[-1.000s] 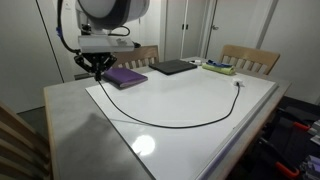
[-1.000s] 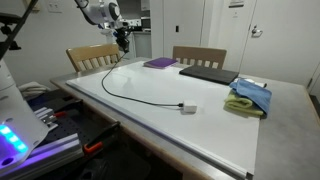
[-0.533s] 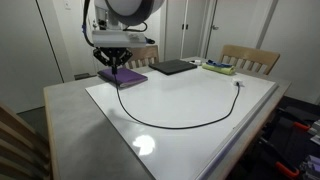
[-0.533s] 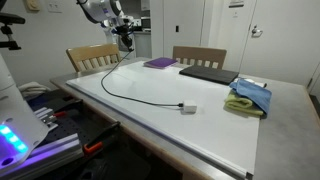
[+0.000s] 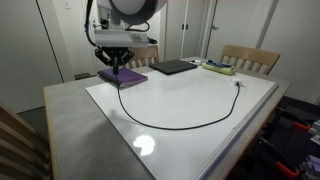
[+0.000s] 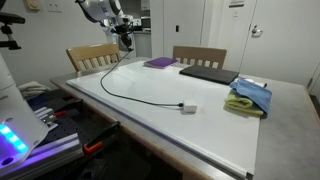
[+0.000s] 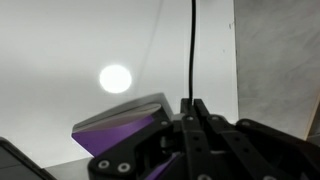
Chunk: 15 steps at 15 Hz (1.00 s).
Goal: Make a circle with the charger on the table
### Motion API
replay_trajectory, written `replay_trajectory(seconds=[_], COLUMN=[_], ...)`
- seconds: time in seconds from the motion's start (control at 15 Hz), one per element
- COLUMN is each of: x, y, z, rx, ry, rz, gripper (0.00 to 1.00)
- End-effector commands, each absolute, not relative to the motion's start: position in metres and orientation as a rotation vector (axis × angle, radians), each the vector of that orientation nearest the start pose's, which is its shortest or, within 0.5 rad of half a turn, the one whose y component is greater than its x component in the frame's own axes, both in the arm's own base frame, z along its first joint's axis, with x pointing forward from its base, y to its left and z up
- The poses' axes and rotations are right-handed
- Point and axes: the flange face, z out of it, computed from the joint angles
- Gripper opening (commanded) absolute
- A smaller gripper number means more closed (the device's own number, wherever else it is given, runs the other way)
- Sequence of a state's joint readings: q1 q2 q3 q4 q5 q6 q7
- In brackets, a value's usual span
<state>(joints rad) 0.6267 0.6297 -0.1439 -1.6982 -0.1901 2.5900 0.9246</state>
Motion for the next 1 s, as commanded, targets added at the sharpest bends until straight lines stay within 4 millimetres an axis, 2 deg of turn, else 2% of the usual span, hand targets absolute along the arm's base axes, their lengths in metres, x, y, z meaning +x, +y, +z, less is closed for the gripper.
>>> replay_trajectory(seconds=[0.0, 0.27, 0.4, 0.6, 0.93], x=[0.612, 0.611, 0.610, 0.607, 0.591], y=[0.338, 0.321, 0.303, 0.269, 0.206], z=[0.259, 0.259, 0.257, 0.249, 0.243], rx=[-3.064, -3.072, -3.064, -3.030, -2.950], ry=[0.403, 0.527, 0.631, 0.841, 1.224], rz=[-0.517, -0.559, -0.571, -0.567, -0.560], gripper=[0.01, 0.01, 0.01, 0.01, 0.01])
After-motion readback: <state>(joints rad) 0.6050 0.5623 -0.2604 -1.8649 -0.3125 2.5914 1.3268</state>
